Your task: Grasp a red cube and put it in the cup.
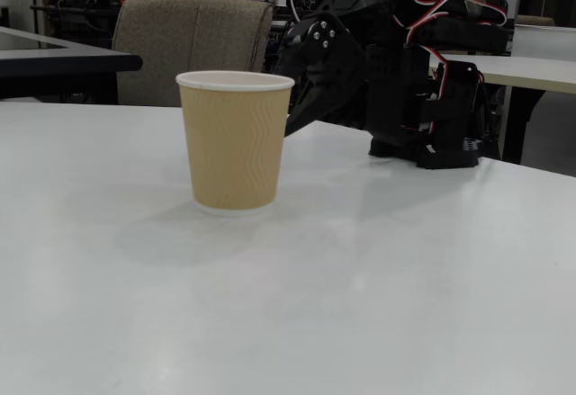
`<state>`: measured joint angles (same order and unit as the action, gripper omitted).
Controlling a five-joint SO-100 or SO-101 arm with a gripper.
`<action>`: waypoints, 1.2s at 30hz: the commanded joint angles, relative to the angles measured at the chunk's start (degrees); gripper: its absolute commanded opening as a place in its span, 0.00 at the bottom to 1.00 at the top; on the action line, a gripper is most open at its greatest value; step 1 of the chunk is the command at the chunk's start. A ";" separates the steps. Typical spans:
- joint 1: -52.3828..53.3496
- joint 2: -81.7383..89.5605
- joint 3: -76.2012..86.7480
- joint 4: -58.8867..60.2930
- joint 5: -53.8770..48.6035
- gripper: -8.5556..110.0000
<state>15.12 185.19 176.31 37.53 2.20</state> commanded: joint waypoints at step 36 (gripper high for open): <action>0.09 0.88 3.96 -0.62 -2.02 0.07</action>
